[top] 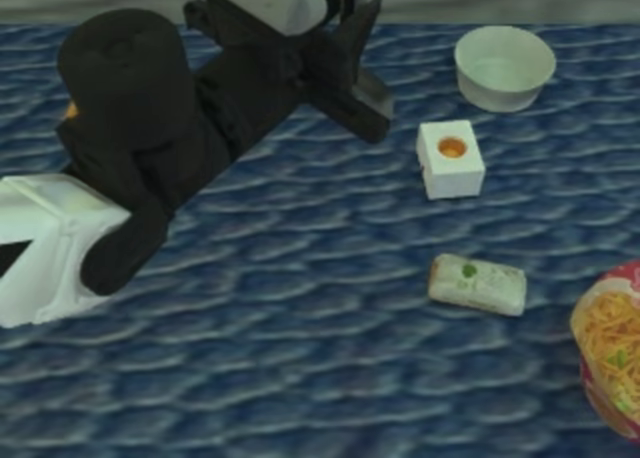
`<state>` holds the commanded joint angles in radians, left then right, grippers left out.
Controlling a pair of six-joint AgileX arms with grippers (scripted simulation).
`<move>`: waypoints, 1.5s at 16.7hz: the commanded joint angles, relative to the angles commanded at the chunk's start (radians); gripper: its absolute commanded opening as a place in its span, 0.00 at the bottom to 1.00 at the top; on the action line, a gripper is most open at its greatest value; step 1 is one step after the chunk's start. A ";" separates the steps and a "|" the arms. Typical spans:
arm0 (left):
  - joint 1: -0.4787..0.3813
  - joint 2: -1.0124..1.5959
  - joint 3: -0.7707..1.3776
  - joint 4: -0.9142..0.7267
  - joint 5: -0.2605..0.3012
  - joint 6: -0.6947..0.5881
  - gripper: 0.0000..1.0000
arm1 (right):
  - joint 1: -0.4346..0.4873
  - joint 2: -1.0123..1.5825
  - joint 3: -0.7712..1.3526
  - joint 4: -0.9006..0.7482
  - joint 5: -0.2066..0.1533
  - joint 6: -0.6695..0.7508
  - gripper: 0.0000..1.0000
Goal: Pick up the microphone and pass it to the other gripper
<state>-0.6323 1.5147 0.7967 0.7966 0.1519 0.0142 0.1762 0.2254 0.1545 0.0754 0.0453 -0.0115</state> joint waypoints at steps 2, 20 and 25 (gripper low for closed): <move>0.000 0.000 0.000 0.000 0.000 0.000 0.00 | 0.097 0.144 0.094 0.049 0.027 -0.002 1.00; 0.000 0.000 0.000 0.000 0.000 0.000 0.00 | 0.617 0.948 0.605 0.325 0.169 -0.012 1.00; 0.000 0.000 0.000 0.000 0.000 0.000 0.00 | 0.604 1.067 0.703 0.351 0.154 -0.012 1.00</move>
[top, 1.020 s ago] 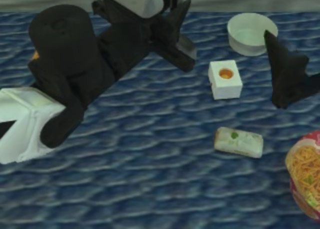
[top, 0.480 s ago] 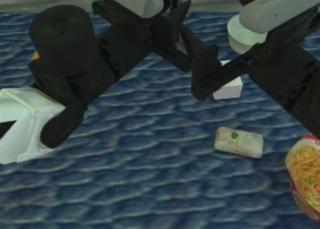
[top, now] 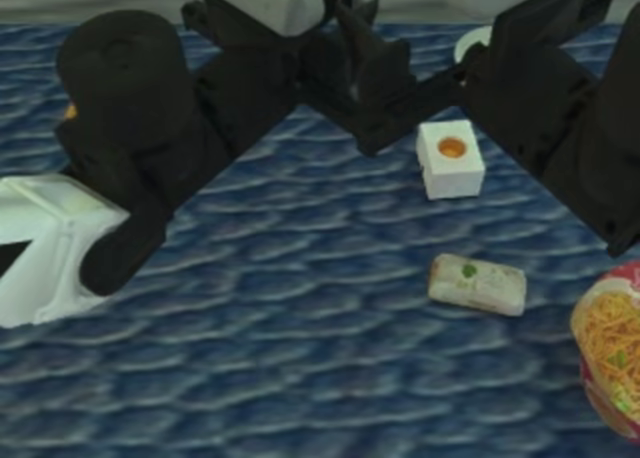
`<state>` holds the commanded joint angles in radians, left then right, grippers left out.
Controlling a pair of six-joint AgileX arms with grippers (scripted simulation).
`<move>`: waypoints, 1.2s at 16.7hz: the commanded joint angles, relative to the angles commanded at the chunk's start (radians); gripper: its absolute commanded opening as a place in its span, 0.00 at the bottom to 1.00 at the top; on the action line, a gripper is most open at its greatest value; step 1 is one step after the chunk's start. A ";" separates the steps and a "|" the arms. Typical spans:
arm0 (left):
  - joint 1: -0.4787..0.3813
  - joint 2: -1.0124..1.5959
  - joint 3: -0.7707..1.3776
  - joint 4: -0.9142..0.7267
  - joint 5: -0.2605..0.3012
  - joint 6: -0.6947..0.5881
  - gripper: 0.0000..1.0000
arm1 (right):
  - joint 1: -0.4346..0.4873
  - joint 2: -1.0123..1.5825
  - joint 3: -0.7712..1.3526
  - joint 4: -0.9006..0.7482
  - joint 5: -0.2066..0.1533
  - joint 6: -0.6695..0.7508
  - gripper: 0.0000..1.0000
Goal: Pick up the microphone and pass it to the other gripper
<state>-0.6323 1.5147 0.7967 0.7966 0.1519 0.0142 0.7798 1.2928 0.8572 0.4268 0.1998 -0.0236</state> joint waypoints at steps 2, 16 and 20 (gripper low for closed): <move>0.000 0.000 0.000 0.000 0.000 0.000 0.00 | -0.014 0.103 0.076 0.023 -0.012 0.001 1.00; 0.000 0.000 0.000 0.000 0.000 0.000 0.00 | -0.047 0.286 0.221 0.061 -0.043 0.000 0.62; 0.000 0.000 0.000 0.000 0.000 0.000 0.00 | -0.047 0.286 0.221 0.061 -0.043 0.000 0.32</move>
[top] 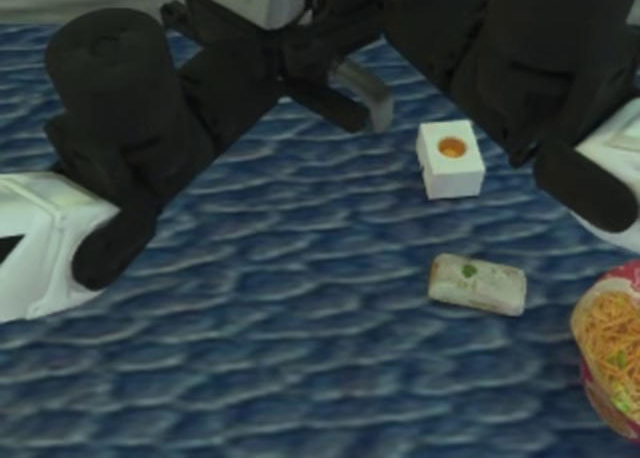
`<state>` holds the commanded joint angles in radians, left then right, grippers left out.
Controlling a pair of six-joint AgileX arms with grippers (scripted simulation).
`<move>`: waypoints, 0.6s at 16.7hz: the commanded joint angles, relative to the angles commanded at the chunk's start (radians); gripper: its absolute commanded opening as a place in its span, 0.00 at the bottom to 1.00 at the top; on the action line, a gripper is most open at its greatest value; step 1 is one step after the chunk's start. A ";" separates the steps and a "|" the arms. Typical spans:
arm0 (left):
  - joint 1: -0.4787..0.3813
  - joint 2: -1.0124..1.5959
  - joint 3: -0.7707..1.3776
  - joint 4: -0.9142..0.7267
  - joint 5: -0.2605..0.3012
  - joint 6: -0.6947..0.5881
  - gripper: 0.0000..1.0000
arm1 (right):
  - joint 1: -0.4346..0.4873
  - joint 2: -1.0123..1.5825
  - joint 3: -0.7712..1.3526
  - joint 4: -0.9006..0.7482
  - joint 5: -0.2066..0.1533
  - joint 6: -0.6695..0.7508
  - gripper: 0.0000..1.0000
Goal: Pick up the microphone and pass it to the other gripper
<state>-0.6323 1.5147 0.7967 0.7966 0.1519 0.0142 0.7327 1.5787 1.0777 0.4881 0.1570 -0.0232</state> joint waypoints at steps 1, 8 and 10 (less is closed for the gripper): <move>0.000 0.000 0.000 0.000 0.000 0.000 0.00 | 0.000 0.000 0.000 0.000 0.000 0.000 0.25; 0.000 0.000 0.000 0.000 0.000 0.000 0.00 | 0.000 0.000 0.000 0.000 0.000 0.000 0.00; 0.000 0.000 0.000 0.000 0.000 0.000 0.00 | 0.000 0.000 0.000 0.000 0.000 0.000 0.00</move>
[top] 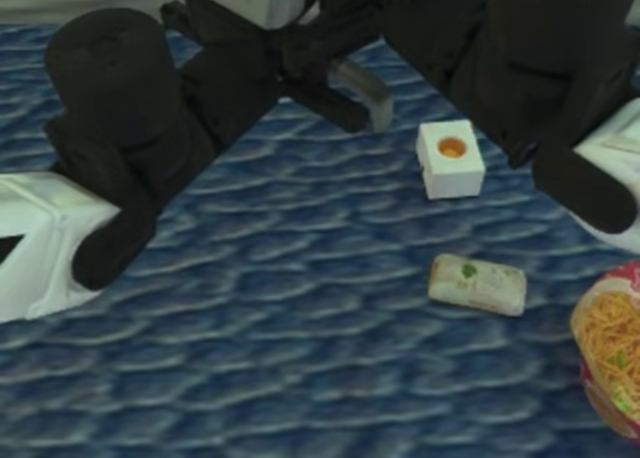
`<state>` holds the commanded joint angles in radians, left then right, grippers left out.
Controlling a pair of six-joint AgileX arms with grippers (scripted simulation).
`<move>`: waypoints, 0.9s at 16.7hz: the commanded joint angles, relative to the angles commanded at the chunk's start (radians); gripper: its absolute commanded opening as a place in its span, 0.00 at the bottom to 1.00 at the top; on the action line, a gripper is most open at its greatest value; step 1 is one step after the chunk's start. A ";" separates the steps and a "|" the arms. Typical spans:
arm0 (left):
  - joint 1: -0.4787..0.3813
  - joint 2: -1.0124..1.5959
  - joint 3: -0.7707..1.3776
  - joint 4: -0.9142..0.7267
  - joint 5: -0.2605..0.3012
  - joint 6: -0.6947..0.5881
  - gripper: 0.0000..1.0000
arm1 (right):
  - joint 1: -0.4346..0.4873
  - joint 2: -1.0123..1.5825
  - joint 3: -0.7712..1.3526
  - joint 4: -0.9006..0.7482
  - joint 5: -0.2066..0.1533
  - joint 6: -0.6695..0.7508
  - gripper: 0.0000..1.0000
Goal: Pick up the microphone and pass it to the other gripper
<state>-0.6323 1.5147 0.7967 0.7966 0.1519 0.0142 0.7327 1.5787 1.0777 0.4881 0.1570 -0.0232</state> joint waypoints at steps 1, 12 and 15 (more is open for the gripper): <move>0.000 0.000 0.000 0.000 0.000 0.000 0.00 | 0.000 0.000 0.000 0.000 0.000 0.000 0.00; 0.000 0.000 0.000 0.000 0.000 0.000 0.68 | 0.000 0.000 0.000 0.000 0.000 0.000 0.00; 0.000 0.000 0.000 0.000 0.000 0.000 0.90 | 0.000 0.000 0.000 0.000 0.000 0.000 0.00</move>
<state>-0.6323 1.5147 0.7967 0.7966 0.1519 0.0142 0.7327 1.5787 1.0777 0.4881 0.1570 -0.0232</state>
